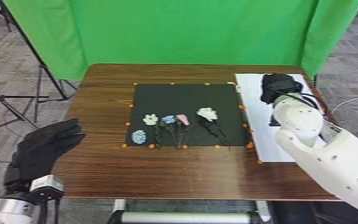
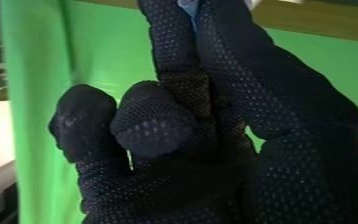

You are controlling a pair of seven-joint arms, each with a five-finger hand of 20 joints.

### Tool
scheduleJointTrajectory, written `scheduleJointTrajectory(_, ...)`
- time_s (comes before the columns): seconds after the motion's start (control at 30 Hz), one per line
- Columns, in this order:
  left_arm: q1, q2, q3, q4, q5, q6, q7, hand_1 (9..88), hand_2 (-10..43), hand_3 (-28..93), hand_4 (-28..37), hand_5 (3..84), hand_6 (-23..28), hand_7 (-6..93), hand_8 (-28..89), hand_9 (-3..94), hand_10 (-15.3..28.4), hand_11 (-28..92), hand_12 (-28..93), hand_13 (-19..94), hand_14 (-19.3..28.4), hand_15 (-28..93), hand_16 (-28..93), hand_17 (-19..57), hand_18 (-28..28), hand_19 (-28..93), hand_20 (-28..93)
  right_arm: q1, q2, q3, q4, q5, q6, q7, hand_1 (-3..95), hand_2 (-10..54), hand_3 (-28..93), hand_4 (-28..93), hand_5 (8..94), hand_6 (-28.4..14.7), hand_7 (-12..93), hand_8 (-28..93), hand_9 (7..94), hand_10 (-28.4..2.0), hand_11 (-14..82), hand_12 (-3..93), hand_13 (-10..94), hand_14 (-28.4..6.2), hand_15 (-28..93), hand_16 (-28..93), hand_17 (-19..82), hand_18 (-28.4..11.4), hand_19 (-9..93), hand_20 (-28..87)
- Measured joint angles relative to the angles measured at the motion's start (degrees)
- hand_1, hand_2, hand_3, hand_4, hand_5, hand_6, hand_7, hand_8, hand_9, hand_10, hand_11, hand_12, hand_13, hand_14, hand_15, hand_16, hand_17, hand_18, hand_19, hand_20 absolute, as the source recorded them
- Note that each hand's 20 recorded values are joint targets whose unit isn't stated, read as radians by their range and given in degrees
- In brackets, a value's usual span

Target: Arrange flowers

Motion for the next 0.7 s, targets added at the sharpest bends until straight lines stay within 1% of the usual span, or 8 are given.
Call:
scheduleJointTrajectory(0.13,-0.11,0.00,-0.04,0.00,0.17,-0.09,-0.47,28.0,4.8,82,-14.7,48.7,14.1,17.8,-10,39.9,22.4,33,10,28,28.4,63,-14,-9.0,24.3,60,12,-2.86,0.06,0.71,-3.24,0.65,0.01,-0.59,57.5,-9.5,77,-28,74.5,-0.2,36,4,90.2,-6.4,12.3,37.8,81,-2.9,78,23,58,-16.3,93,39)
scheduleJointTrajectory(0.23,-0.23,0.01,-0.04,0.01,0.21,-0.12,-0.50,28.0,4.8,82,-14.8,48.8,14.1,18.0,-10,39.9,22.3,33,10,28,28.4,63,-14,-8.9,24.3,60,12,-5.07,-0.04,1.17,-4.47,1.06,-0.03,-0.74,57.5,-9.5,77,-28,74.5,-0.3,36,4,90.1,-6.5,12.4,37.9,81,-3.0,78,23,58,-16.3,93,39)
scheduleJointTrajectory(0.47,-0.12,0.05,-0.18,0.01,0.20,-0.11,-0.43,28.0,4.8,82,-14.9,48.8,13.9,18.4,-10,39.9,22.3,33,9,28,28.4,63,-15,-8.9,24.3,61,12,-8.89,-0.20,1.12,-5.94,1.13,-0.09,-1.04,57.7,-9.5,77,-28,74.5,-0.6,36,4,90.0,-6.8,12.7,37.9,81,-3.2,78,23,58,-16.4,93,39)
scheduleJointTrajectory(0.7,-0.08,0.05,-0.20,0.01,0.18,-0.08,-0.40,28.1,4.8,82,-14.9,48.8,13.8,18.9,-10,40.0,22.2,34,9,28,28.4,64,-15,-8.9,24.3,61,12,-9.13,-0.90,-0.19,-6.97,0.79,0.01,-1.87,57.8,-9.5,77,-28,74.5,-0.7,36,5,90.0,-7.0,12.9,37.9,81,-3.3,78,23,58,-16.5,93,40)
